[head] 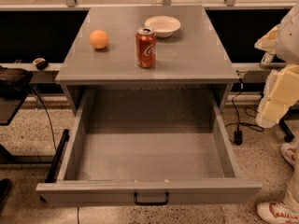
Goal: Place coke can into top drawer
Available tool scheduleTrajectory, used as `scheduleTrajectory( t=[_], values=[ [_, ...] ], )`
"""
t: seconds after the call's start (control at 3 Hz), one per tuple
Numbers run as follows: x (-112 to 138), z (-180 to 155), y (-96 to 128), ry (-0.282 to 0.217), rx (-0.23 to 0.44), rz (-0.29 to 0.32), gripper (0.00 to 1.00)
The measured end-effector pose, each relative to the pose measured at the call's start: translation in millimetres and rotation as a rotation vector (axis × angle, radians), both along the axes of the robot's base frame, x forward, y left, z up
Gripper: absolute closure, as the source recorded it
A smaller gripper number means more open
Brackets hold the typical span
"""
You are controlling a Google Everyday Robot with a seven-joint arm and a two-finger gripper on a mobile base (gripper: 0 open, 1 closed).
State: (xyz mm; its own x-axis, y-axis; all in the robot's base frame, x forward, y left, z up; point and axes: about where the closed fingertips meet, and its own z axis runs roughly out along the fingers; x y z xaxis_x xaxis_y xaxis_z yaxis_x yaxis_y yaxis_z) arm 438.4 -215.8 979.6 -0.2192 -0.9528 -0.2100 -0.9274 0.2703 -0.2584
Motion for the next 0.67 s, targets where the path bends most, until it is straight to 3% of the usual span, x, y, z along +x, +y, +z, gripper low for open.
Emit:
scheduleTrajectory(
  t=[0.33, 0.67],
  values=[
    [0, 0, 0, 0.0, 0.0, 0.0, 0.0],
    [12, -3, 3, -0.031, 0.032, -0.016, 0.0]
  ],
)
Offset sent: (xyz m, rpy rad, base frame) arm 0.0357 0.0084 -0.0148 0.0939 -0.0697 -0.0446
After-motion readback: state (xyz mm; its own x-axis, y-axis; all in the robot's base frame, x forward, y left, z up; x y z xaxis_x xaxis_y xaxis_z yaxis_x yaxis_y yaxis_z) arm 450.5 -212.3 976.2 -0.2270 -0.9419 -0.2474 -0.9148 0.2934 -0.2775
